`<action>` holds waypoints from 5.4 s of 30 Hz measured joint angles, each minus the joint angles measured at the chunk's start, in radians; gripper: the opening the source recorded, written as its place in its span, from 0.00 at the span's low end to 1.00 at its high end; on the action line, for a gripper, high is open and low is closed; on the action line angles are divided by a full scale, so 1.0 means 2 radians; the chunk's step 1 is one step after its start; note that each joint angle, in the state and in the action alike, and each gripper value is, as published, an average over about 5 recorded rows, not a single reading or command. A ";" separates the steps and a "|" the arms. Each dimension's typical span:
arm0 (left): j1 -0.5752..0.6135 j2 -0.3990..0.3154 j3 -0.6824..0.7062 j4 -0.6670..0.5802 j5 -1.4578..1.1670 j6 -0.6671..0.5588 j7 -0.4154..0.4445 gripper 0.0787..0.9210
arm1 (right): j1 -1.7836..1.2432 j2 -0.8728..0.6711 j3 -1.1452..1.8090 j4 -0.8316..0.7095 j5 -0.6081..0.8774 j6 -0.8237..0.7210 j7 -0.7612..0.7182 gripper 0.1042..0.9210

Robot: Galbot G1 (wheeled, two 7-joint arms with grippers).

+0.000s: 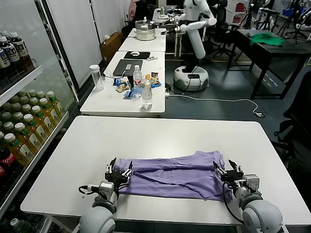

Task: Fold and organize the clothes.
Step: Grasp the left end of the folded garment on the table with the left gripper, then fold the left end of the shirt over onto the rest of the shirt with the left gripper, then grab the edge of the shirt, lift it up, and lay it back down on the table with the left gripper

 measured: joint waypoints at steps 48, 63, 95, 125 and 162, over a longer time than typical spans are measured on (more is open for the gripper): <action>0.015 0.079 -0.194 -0.032 -0.206 0.042 -0.030 0.05 | -0.037 0.022 0.015 0.042 0.010 0.003 0.005 0.88; 0.001 0.035 -0.156 -0.135 -0.384 0.037 -0.035 0.05 | -0.039 0.024 0.019 0.039 0.006 0.003 0.005 0.88; -0.085 -0.089 0.052 -0.024 -0.313 0.036 -0.037 0.18 | -0.013 0.013 0.012 0.014 0.013 0.006 0.002 0.88; -0.021 -0.029 0.006 -0.006 -0.082 -0.010 0.003 0.88 | 0.003 0.014 0.008 0.003 0.014 0.009 0.000 0.88; 0.001 -0.037 -0.080 -0.002 -0.261 0.034 -0.018 0.05 | -0.011 0.016 0.023 0.019 0.014 0.009 0.001 0.88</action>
